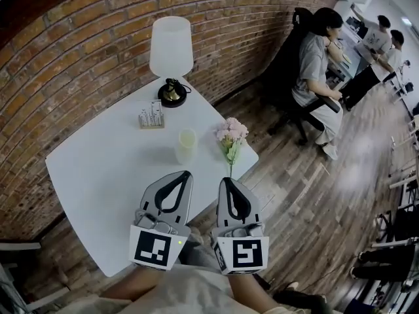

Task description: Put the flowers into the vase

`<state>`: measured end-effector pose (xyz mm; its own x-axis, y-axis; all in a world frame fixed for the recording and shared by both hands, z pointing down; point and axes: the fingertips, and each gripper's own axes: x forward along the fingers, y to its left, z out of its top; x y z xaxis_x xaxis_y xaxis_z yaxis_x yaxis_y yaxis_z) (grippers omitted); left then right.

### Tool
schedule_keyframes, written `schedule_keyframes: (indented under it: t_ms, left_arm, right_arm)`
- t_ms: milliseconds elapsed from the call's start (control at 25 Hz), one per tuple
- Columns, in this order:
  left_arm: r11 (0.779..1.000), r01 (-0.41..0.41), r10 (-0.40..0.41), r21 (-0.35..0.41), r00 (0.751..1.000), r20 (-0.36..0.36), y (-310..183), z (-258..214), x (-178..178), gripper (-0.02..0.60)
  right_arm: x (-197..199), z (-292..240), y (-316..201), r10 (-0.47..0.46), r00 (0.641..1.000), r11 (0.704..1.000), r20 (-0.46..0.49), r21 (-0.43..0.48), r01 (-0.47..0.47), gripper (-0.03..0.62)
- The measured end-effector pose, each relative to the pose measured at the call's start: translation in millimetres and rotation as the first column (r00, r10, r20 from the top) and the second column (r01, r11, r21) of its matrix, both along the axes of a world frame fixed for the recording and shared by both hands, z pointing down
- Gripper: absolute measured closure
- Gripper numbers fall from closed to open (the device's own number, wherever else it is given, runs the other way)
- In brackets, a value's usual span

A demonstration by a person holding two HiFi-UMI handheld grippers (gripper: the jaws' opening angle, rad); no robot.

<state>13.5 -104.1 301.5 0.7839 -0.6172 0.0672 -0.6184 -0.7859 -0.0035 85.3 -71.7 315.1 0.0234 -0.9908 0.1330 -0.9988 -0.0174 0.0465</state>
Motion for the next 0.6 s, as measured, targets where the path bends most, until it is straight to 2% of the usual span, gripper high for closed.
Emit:
schedule_keyframes:
  t_ms: [400, 600]
  left_arm:
    - [0.999, -0.016, 0.018, -0.034, 0.999, 0.044, -17.1, 27.6, 25.8, 0.572]
    - [0.999, -0.03, 0.032, -0.045, 0.998, 0.061, -22.5, 36.5, 36.2, 0.572]
  right_arm:
    - [27.1, 20.0, -25.6, -0.011, 1.0, 1.0, 0.013, -0.028, 0.011, 0.582]
    - [36.0, 35.3, -36.1, -0.011, 1.0, 0.998, 0.028, -0.056, 0.013, 0.545]
